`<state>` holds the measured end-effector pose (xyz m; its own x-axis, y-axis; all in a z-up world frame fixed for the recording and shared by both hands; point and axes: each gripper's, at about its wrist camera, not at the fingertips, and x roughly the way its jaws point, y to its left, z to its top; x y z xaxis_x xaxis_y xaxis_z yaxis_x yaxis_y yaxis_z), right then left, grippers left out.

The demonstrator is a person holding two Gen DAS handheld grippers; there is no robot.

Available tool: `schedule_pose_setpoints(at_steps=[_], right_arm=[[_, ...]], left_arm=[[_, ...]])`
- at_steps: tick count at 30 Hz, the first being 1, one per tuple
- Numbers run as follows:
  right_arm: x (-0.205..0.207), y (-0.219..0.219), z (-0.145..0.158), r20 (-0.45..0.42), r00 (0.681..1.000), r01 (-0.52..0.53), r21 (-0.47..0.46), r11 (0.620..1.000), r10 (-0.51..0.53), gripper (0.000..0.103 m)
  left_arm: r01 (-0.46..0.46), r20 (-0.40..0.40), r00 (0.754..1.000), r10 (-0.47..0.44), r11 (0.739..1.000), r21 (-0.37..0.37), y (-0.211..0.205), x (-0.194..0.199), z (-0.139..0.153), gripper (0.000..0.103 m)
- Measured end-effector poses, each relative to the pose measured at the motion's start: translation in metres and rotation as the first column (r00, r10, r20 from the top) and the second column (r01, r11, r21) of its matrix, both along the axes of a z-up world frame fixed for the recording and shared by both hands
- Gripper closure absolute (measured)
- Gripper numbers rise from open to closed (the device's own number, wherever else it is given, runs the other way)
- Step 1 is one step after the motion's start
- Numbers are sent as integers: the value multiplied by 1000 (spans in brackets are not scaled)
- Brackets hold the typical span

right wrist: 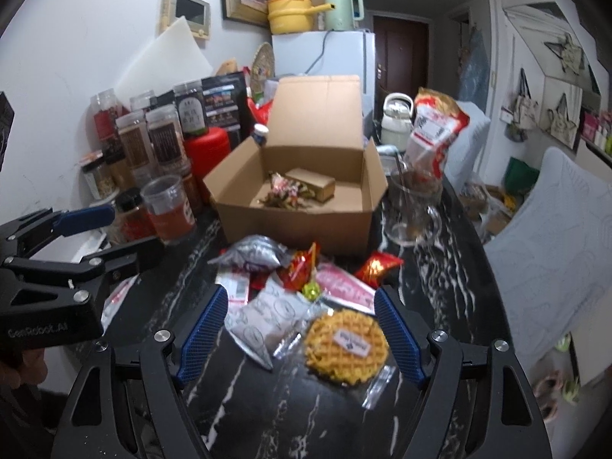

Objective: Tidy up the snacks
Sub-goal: 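Move both tools back toward the remaining snacks on the table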

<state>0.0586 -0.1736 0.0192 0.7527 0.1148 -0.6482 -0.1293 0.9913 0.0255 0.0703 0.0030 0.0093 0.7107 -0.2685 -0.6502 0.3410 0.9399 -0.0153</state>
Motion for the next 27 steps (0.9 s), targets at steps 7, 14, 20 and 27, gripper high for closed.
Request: schedule_pose_setpoints(at_steps=[7, 14, 20, 27], right_arm=[[1, -7, -30, -56, 998, 35, 4, 999, -35, 23], [6, -14, -62, -109, 993, 56, 13, 998, -54, 13], [21, -20, -84, -154, 983, 109, 37, 993, -102, 0], [46, -34, -97, -210, 959, 216, 108, 970, -190, 0]], left_arm=[[24, -47, 999, -26, 999, -31, -3, -2, -31, 21], [37, -117, 992, -44, 997, -61, -8, 7, -63, 21], [25, -131, 991, -31, 999, -43, -9, 17, -77, 21], [-21, -153, 988, 15, 999, -42, 1, 39, -87, 21]])
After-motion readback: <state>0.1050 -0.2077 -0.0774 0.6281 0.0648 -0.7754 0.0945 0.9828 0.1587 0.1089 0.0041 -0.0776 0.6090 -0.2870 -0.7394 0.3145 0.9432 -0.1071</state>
